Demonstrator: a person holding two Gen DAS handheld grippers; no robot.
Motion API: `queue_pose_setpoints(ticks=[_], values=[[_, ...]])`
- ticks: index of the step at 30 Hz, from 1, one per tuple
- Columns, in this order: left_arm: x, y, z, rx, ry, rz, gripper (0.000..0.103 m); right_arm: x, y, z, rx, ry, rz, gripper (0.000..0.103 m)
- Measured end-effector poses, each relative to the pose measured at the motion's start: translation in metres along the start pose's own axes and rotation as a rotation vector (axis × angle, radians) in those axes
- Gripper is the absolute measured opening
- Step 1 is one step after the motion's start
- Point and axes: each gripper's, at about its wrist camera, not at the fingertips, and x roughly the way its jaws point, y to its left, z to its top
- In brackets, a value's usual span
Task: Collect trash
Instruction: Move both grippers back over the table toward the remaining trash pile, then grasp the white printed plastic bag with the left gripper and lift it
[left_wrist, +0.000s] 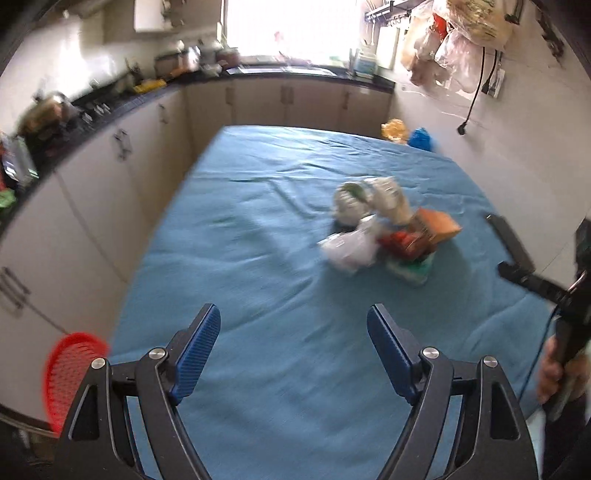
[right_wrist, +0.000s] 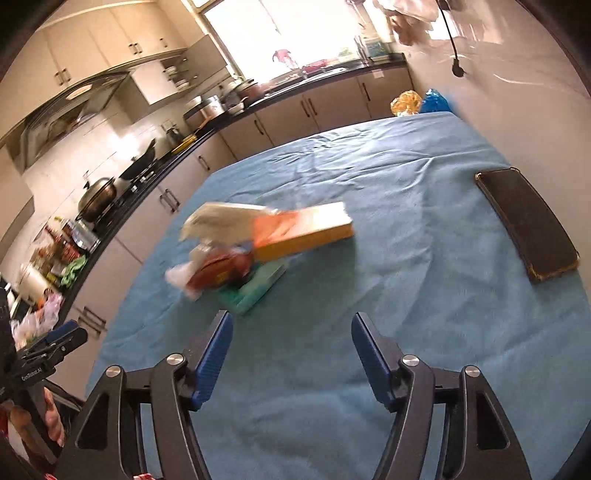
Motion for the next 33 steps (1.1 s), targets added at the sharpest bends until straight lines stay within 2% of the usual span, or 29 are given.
queue_pose_setpoints(ticks=[3, 7, 9, 13, 17, 21, 24, 26, 27, 28, 29, 30, 33], values=[[0.024, -0.011, 0.029, -0.016, 0.013, -0.046, 0.081, 0.016, -0.009, 0.022, 0.023, 0.008, 0.022, 0.071], [0.047, -0.024, 0.061, -0.015, -0.007, -0.043, 0.081, 0.037, -0.003, 0.06, 0.002, -0.016, 0.023, 0.074], [0.056, -0.028, 0.072, -0.027, -0.004, -0.064, 0.081, 0.063, 0.005, 0.085, -0.014, 0.029, 0.036, 0.074], [0.075, -0.036, 0.094, -0.049, 0.013, -0.125, 0.081, 0.114, 0.014, 0.112, -0.071, 0.114, -0.018, 0.073], [0.096, -0.051, 0.117, -0.007, 0.04, -0.142, 0.081, 0.134, 0.013, 0.109, -0.12, 0.19, -0.053, 0.066], [0.123, -0.086, 0.133, 0.139, 0.097, -0.155, 0.081, 0.117, 0.011, 0.09, -0.134, 0.246, -0.024, 0.066], [0.145, -0.11, 0.128, 0.232, 0.173, -0.165, 0.081, 0.106, 0.003, 0.066, -0.13, 0.295, -0.015, 0.066], [0.155, -0.12, 0.119, 0.285, 0.211, -0.123, 0.08, 0.097, -0.007, 0.05, -0.106, 0.304, 0.026, 0.066], [0.159, -0.126, 0.113, 0.313, 0.231, -0.097, 0.076, 0.094, -0.01, 0.049, -0.099, 0.277, 0.046, 0.067], [0.162, -0.13, 0.107, 0.324, 0.247, -0.093, 0.053, 0.088, -0.014, 0.047, -0.093, 0.244, 0.065, 0.068], [0.165, -0.132, 0.102, 0.321, 0.281, -0.107, 0.041, 0.081, -0.021, 0.046, -0.077, 0.202, 0.078, 0.069], [0.166, -0.132, 0.096, 0.298, 0.308, -0.126, 0.042, 0.077, -0.026, 0.047, -0.058, 0.17, 0.089, 0.071], [0.154, -0.133, 0.081, 0.251, 0.313, -0.164, 0.041, 0.066, -0.048, 0.049, 0.025, 0.094, 0.144, 0.072]])
